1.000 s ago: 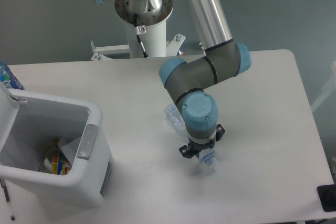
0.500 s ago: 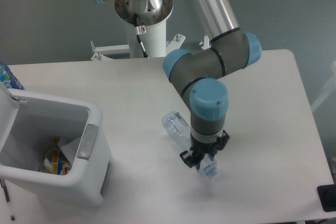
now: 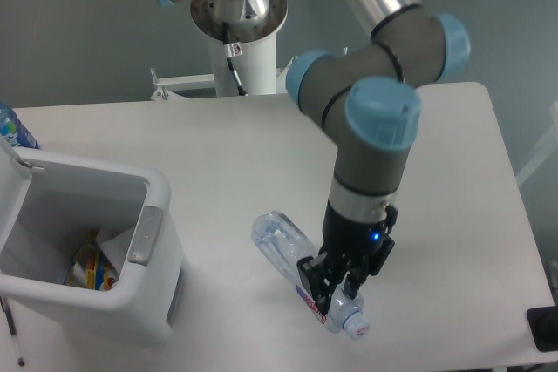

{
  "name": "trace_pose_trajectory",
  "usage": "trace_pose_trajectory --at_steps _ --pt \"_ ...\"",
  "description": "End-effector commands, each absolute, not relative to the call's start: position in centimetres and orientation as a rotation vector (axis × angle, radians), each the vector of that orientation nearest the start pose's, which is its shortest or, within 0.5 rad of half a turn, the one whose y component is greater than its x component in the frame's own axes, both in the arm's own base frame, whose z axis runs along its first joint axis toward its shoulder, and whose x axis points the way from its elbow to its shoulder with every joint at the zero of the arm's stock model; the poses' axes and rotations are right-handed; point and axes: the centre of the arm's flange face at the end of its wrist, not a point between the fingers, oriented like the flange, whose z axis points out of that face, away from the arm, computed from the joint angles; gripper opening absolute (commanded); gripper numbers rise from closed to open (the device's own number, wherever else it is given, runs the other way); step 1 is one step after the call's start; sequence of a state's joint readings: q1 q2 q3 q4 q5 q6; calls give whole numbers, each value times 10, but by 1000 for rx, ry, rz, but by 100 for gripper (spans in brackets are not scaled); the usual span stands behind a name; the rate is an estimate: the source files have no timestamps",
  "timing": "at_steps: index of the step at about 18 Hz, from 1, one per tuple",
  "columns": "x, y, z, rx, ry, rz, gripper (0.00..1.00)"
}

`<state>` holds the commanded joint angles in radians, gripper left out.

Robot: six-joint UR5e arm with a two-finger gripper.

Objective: Place the trash in the trash can
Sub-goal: 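Lift the bottle and carry it over the white bin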

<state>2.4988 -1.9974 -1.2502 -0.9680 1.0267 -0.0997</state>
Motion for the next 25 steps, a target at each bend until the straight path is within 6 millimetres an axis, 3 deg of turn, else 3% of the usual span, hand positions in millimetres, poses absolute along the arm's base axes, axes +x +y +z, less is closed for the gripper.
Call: trace_pose_trajectory --at_steps 10,13,14,17,25 --pt "-388 541 603 -2051 -788 -505 35" --pt "-369 541 624 -2018 -709 -510 35" --pt "-365 543 626 -2014 -689 -504 35" --pt "-326 571 629 -2012 -559 -497 35" --pt "-300 592 614 -2055 -412 -478 37"
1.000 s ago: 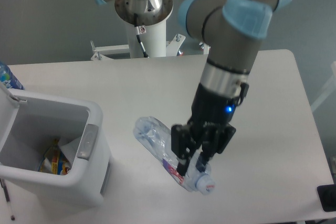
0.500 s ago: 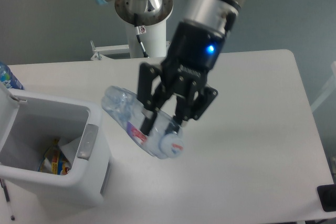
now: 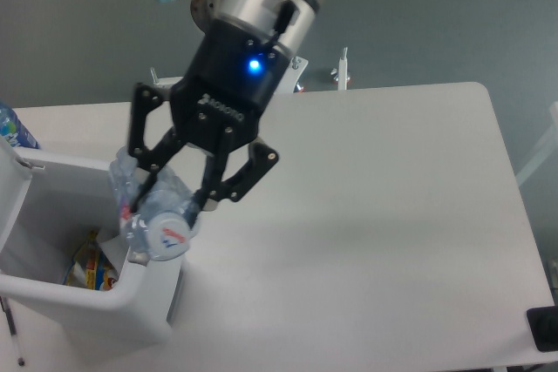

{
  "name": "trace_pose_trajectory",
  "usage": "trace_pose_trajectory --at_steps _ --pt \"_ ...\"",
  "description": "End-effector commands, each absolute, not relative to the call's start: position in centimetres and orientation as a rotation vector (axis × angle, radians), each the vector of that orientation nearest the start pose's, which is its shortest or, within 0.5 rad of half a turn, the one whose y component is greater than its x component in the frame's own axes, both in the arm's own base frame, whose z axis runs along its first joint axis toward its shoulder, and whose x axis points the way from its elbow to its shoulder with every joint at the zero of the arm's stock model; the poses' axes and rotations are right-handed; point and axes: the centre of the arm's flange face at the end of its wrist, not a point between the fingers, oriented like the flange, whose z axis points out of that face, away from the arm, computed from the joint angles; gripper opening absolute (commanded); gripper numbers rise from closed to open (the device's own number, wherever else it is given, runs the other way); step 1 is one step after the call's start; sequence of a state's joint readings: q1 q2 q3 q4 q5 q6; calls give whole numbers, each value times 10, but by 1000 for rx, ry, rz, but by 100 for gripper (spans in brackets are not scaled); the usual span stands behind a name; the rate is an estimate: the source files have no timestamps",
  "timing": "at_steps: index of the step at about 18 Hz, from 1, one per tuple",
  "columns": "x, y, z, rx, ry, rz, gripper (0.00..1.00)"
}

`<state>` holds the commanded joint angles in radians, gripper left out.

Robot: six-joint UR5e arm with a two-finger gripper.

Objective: Place the trash in the trash can
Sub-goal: 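Lift the bottle and carry it over the white bin, then lower the bottle into the bin and open the gripper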

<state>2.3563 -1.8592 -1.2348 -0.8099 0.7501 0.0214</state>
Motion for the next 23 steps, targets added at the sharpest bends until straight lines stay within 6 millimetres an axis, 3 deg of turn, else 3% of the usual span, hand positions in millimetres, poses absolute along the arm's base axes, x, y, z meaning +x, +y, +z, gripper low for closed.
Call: trace_pose_trajectory --at_steps 7,15,23 --pt "-293 603 603 -2075 -390 -488 37" --pt "-252 639 575 -2141 -340 -496 37" --pt "-201 684 536 -2207 -217 -393 39"
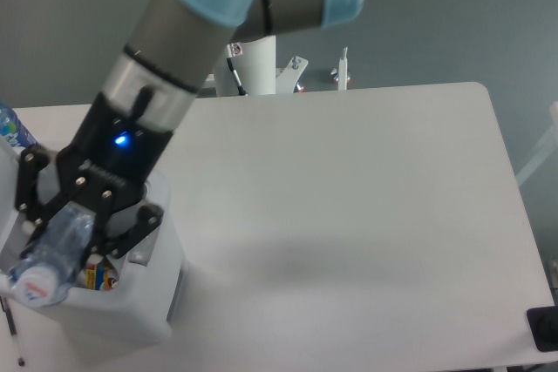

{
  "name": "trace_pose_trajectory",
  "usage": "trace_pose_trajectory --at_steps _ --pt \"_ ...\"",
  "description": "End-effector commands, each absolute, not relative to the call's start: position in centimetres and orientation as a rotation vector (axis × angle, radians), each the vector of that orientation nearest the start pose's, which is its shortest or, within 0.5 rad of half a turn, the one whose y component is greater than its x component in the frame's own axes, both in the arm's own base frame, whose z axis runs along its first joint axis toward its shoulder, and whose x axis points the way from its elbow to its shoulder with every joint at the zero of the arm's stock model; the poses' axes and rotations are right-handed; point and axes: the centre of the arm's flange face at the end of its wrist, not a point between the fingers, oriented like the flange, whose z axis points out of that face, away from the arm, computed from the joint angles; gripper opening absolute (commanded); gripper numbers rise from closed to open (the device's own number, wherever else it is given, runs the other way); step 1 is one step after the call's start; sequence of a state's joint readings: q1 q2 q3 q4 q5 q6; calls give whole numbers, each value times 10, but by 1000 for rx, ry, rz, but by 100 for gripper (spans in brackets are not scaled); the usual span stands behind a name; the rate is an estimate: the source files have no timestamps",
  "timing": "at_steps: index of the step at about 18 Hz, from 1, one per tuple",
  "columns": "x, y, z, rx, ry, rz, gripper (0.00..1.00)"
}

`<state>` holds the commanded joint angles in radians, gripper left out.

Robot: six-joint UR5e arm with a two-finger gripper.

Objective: Place the trash in the trash can
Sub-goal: 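Lower the bottle into the bin and open the gripper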

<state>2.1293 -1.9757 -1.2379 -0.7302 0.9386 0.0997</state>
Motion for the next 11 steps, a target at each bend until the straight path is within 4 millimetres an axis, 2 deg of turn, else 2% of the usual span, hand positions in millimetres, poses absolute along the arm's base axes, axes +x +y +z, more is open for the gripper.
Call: trace_pose_trajectory --at_steps 2,4,6,8,9,11 --pt "-193 687 533 -2216 -209 -389 43" --pt "-189 688 532 -2219 -201 -392 52" --pt "-184 689 531 -2222 -183 -391 65" --pt "-183 689 528 -2227 -169 -386 85" --pt "-182 687 525 -2232 -167 -387 91" --pt "-178 681 524 -2238 -165 -389 96"
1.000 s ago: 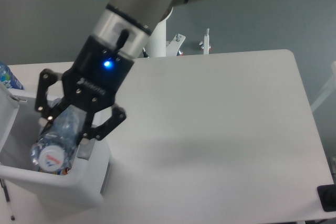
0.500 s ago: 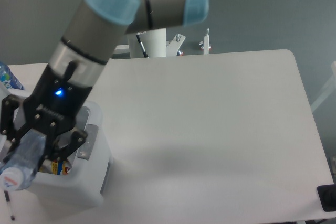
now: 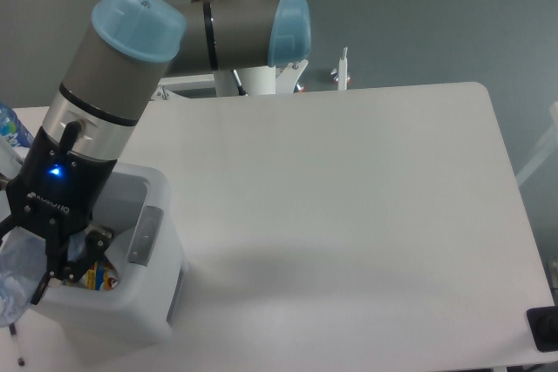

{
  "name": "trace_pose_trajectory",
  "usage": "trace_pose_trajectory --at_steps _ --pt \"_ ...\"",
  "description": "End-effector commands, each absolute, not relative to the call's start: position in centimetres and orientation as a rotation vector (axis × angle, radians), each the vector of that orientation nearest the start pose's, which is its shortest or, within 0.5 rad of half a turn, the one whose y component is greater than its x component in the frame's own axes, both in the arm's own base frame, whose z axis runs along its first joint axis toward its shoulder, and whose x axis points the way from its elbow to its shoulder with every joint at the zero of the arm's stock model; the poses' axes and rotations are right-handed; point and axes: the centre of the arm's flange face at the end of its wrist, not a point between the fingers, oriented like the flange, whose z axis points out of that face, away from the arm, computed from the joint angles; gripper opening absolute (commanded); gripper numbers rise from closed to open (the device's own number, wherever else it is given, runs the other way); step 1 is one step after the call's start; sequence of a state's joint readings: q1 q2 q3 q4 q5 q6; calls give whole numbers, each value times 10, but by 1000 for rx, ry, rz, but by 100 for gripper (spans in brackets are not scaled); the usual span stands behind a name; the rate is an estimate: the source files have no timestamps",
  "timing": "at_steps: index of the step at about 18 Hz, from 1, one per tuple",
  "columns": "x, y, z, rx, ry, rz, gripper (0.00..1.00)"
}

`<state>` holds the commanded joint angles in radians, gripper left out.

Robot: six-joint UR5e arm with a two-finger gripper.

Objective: Place the trash in the trash can
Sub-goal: 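Lower the bottle into the bin and open the gripper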

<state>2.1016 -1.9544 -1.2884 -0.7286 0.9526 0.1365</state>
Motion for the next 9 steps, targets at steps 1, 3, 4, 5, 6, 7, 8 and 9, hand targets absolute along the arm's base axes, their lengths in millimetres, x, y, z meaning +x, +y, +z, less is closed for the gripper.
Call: trace_pose_trajectory --at_steps 1,3,4,5,6,7,8,9 --pt "-176 676 527 -2237 -165 -386 100" --pt "-177 663 526 -2243 -178 -385 100" --pt "-191 653 524 -2244 -202 -371 100" --pt "-206 642 522 -2246 -223 -354 100" --pt "-214 631 522 -2246 -228 -339 100" --pt "-223 623 520 -2248 -243 -329 100" --pt "-233 615 520 -2246 -266 -318 100" --pt "-247 605 522 -2238 -296 -302 100"
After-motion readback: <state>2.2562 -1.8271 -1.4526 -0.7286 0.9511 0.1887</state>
